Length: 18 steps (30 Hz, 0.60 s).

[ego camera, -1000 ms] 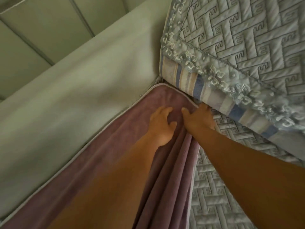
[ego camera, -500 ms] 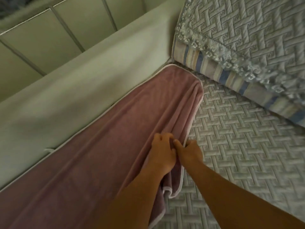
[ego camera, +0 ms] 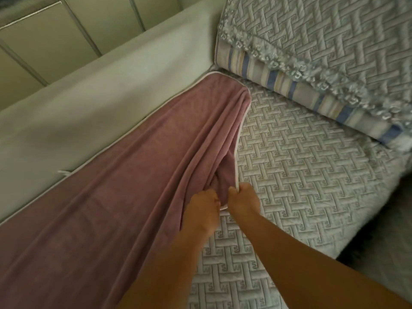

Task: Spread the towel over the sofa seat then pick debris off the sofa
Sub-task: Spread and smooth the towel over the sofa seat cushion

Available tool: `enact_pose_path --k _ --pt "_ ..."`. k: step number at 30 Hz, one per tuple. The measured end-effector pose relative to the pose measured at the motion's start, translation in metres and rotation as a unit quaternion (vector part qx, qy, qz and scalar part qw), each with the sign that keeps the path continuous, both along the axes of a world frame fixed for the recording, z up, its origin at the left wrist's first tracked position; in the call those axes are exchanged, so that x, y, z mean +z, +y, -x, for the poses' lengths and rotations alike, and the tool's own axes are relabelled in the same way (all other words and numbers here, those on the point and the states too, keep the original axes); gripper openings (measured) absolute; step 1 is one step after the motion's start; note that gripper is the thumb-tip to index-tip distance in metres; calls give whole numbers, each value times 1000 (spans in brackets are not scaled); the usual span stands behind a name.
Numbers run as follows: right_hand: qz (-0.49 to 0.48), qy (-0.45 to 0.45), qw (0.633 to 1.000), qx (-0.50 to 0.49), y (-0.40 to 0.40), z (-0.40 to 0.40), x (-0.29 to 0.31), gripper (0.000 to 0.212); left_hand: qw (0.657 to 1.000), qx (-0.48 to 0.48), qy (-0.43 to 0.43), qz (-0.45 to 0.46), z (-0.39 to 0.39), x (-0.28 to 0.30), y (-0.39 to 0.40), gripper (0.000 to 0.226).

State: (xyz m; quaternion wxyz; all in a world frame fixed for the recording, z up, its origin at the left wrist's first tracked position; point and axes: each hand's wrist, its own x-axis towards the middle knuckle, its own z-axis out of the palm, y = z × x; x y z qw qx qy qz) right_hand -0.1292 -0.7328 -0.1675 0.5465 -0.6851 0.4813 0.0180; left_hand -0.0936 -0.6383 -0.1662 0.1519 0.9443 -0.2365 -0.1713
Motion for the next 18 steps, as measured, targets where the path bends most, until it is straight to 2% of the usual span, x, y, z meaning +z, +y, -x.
enact_pose_path --k 3,5,7,8,9,11,18 --pt "8 -11 999 -36 -11 9 7 12 997 -5 50 61 6 4 -22 13" --pt "11 -14 997 -72 -18 12 8 16 994 -13 65 82 10 11 -37 25" --pt "16 -20 993 -119 -28 17 9 22 991 -22 83 105 13 15 -55 19" --pt "18 -27 989 -145 -33 21 9 23 991 -62 66 101 13 19 -61 15" --pt "19 -35 984 -175 -40 25 10 23 988 -107 57 96 12 22 -70 26" --pt "17 -45 973 -225 -54 32 14 21 987 -133 43 75 8 22 -84 44" --pt "43 -40 958 -280 -128 59 10 16 966 -199 133 99 16 33 -164 51"
